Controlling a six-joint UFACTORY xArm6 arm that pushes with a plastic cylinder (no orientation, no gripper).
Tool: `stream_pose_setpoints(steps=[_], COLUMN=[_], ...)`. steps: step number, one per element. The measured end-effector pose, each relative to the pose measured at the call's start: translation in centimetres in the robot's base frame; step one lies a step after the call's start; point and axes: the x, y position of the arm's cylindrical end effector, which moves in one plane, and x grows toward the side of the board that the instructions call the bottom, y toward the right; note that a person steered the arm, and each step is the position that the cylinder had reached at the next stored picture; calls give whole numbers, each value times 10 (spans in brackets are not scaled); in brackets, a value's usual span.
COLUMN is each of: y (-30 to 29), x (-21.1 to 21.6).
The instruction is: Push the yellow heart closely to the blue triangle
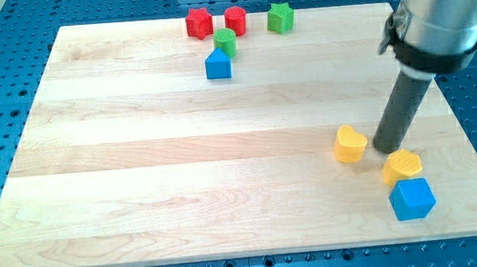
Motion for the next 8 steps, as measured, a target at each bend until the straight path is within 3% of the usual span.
stream_pose_setpoints(steps=[2, 3, 4, 5, 7, 8], y=[-141, -101, -161, -184, -195, -195], x=[-24, 8, -10, -12, -7, -35])
